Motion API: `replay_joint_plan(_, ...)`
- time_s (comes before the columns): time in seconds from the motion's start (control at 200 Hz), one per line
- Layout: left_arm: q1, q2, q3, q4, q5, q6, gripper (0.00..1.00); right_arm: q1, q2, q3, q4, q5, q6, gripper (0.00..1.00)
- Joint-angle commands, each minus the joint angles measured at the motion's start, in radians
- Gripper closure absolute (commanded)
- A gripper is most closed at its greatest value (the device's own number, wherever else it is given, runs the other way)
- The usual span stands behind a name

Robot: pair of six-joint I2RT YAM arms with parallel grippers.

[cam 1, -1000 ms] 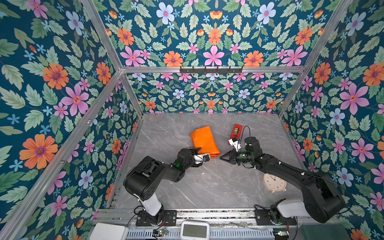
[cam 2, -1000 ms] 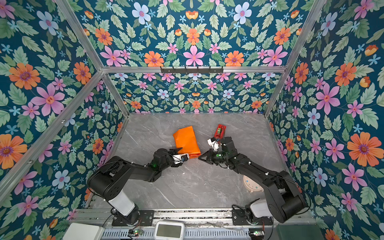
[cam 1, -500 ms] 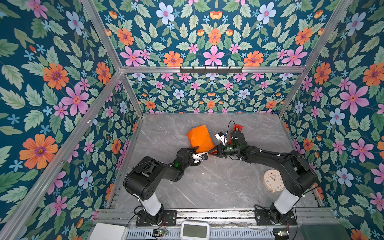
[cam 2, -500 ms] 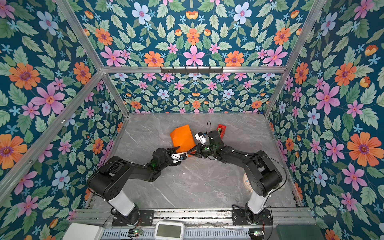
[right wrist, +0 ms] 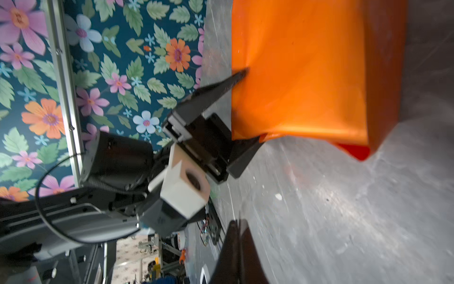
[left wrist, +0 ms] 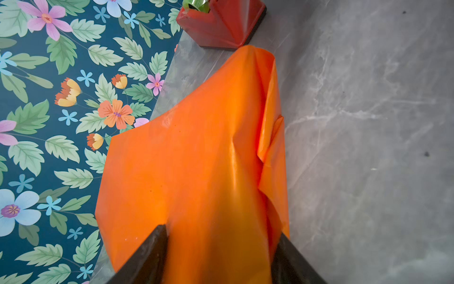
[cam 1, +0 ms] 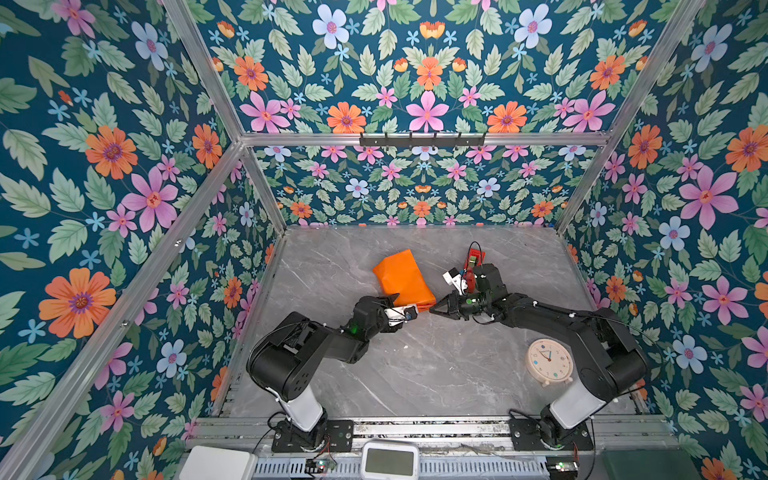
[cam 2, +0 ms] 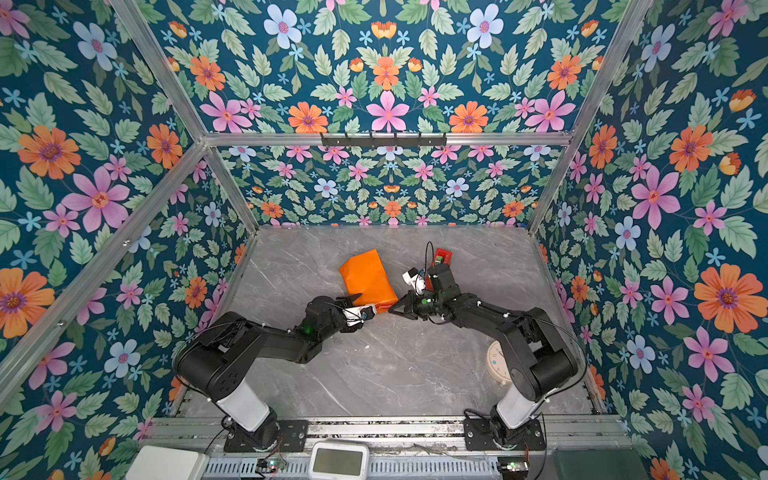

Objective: Wrap the gift box in paper
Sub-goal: 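Carry the tape strip with the right gripper toward the left gripper's flap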

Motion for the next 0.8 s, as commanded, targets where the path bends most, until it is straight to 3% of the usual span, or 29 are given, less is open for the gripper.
replay_joint_plan(0.0, 0.004, 0.001, 0.004, -0.065, 0.017, -0.019, 0.35, 0.009, -0.051, -0.007, -0.183, 0.006, -0.226, 1.00)
replay_joint_plan(0.29, 0.005, 0.003, 0.006, -0.063, 0.015, -0.021, 0.35, 0.095, -0.234, -0.086, -0.247, 0.171, -0.607, 1.00)
replay_joint_plan(0.545, 0.006, 0.000, 0.004, -0.063, 0.015, -0.023, 0.35, 0.120, -0.183, -0.100, -0.101, 0.181, -0.771, 1.00)
replay_joint_plan(0.795, 0.007, 0.002, 0.003, -0.064, 0.015, -0.025, 0.35, 0.195, -0.147, -0.146, -0.004, 0.270, -0.883, 1.00)
